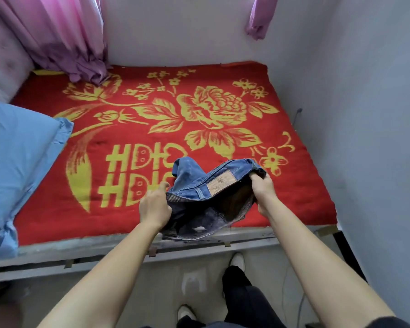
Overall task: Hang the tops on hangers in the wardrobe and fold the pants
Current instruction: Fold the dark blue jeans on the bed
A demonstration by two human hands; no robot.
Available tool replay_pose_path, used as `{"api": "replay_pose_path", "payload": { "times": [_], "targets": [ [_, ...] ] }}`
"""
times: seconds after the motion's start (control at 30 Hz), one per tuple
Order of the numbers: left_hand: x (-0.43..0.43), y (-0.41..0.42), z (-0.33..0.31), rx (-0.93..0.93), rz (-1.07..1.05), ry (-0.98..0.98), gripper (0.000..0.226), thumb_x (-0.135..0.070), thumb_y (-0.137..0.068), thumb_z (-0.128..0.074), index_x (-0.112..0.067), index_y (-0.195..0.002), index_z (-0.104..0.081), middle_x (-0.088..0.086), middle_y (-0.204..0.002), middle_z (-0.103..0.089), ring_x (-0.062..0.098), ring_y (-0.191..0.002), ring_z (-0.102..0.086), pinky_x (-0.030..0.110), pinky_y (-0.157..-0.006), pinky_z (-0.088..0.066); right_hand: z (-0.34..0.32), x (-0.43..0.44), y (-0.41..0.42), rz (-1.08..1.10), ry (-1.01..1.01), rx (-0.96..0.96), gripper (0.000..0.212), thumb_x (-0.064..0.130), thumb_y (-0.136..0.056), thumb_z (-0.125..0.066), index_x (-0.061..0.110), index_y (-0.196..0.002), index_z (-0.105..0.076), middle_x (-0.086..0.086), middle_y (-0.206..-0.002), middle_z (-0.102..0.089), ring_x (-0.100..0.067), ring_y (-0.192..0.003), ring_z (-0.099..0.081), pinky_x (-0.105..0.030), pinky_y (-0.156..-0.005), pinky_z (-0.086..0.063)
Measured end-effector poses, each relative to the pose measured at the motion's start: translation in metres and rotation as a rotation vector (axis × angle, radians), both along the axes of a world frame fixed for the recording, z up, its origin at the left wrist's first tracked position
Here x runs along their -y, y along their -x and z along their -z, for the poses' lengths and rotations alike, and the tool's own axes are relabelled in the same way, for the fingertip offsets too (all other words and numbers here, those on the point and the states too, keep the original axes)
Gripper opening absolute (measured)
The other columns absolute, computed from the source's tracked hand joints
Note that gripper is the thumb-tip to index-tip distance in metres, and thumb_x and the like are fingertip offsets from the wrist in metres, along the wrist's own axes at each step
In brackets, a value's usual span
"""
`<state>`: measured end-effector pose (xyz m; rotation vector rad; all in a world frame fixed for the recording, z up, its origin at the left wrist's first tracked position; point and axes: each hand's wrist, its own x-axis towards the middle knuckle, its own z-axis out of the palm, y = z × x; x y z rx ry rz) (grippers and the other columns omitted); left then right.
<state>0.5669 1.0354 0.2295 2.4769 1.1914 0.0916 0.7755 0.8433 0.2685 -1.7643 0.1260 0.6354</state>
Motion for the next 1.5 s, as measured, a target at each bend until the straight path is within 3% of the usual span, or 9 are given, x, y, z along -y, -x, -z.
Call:
{"api": "replay_pose_path", "payload": {
  "times": [0.17,0.37,0.53,0.6,0.77,0.9,1.13,1.27,1.5],
  "targets": [
    [-0.026,-0.004,-0.029,0.031,-0.141,0.11,0.052,-0.036,-0.075,-0.066,-0.023,-0.122,-0.05,0.007,-0.103,-0.064,0.033,-0.104,-0.056,0.039,-0.079,-0.047,-0.032,-0.009,-0.008,-0.207,0.179,0.331,0.033,0.03,-0.079,-0.074,0.025,-0.108,-0.059,0.004,-0.104,-0.069,-0.019,-0.097,-0.064,-0.037,-0.086,-0.05],
    [-0.07,-0.017,-0.1,0.32,-0.442,0.034,0.021,-0.029,-0.087,-0.054,-0.018,-0.095,-0.069,0.017,-0.099,-0.07,0.041,-0.094,-0.063,0.034,-0.069,-0.04,-0.075,-0.008,-0.025,-0.15,0.433,0.837,0.051,-0.004,-0.074,-0.049,0.019,-0.116,-0.066,-0.012,-0.108,-0.059,-0.032,-0.093,-0.06,-0.03,-0.078,-0.042],
    [-0.096,-0.052,-0.194,0.558,-0.463,-0.048,0.024,-0.025,-0.092,-0.048,-0.008,-0.101,-0.064,0.021,-0.109,-0.067,0.042,-0.104,-0.059,0.04,-0.079,-0.042,-0.123,-0.023,-0.028,-0.299,0.594,0.523,0.03,0.031,-0.09,-0.051,0.005,-0.095,-0.066,-0.015,-0.086,-0.07,-0.032,-0.061,-0.07,-0.03,-0.049,-0.056],
    [-0.101,-0.068,-0.234,0.684,-0.464,-0.062,0.028,-0.025,-0.095,-0.046,-0.007,-0.11,-0.061,0.019,-0.117,-0.066,0.039,-0.11,-0.058,0.038,-0.085,-0.041,-0.148,-0.03,-0.035,-0.275,0.438,0.421,0.028,0.026,-0.093,-0.052,0.003,-0.083,-0.065,-0.014,-0.082,-0.067,-0.026,-0.052,-0.065,-0.019,-0.036,-0.043],
    [-0.114,-0.085,-0.311,1.091,-0.488,0.056,0.036,-0.011,-0.09,-0.041,-0.001,-0.123,-0.051,0.011,-0.118,-0.062,0.026,-0.109,-0.058,0.027,-0.087,-0.039,-0.239,-0.036,-0.05,-0.377,-0.33,0.159,0.016,0.016,-0.083,-0.077,0.005,-0.092,-0.071,-0.01,-0.087,-0.076,-0.021,-0.066,-0.072,-0.034,-0.066,-0.057],
    [-0.125,-0.078,-0.348,1.174,-0.442,0.09,0.036,-0.009,-0.08,-0.036,-0.015,-0.103,-0.063,-0.007,-0.081,-0.058,0.016,-0.078,-0.052,0.019,-0.063,-0.04,-0.293,-0.014,-0.064,-0.779,0.0,0.412,0.039,0.008,-0.052,-0.078,0.008,-0.09,-0.073,-0.006,-0.074,-0.066,-0.017,-0.058,-0.062,-0.028,-0.055,-0.052],
    [-0.125,-0.079,-0.349,1.063,-0.369,0.223,0.038,-0.026,-0.067,-0.047,-0.018,-0.101,-0.062,-0.006,-0.082,-0.061,0.02,-0.083,-0.062,0.028,-0.068,-0.053,-0.303,-0.013,-0.086,-0.231,0.526,0.74,0.027,0.011,-0.076,-0.045,0.004,-0.084,-0.07,-0.016,-0.077,-0.071,-0.031,-0.062,-0.072,-0.039,-0.053,-0.062],
    [-0.131,-0.102,-0.342,0.931,-0.257,0.371,0.017,-0.023,-0.073,-0.061,-0.019,-0.089,-0.058,0.005,-0.091,-0.065,0.024,-0.074,-0.066,0.044,-0.055,-0.059,-0.303,-0.014,-0.104,-0.212,0.211,0.42,0.034,0.006,-0.091,-0.03,-0.005,-0.104,-0.06,-0.022,-0.067,-0.069,-0.029,-0.048,-0.068,-0.036,-0.044,-0.058],
    [-0.149,-0.177,-0.338,0.842,-0.19,0.718,0.039,-0.011,-0.097,-0.033,-0.017,-0.126,-0.058,0.01,-0.109,-0.07,0.029,-0.087,-0.071,0.038,-0.05,-0.058,-0.306,-0.061,-0.179,0.038,-0.545,0.362,0.039,-0.006,-0.096,-0.029,0.015,-0.114,-0.057,-0.019,-0.127,-0.063,-0.032,-0.115,-0.063,-0.046,-0.085,-0.06]
  ]
}}
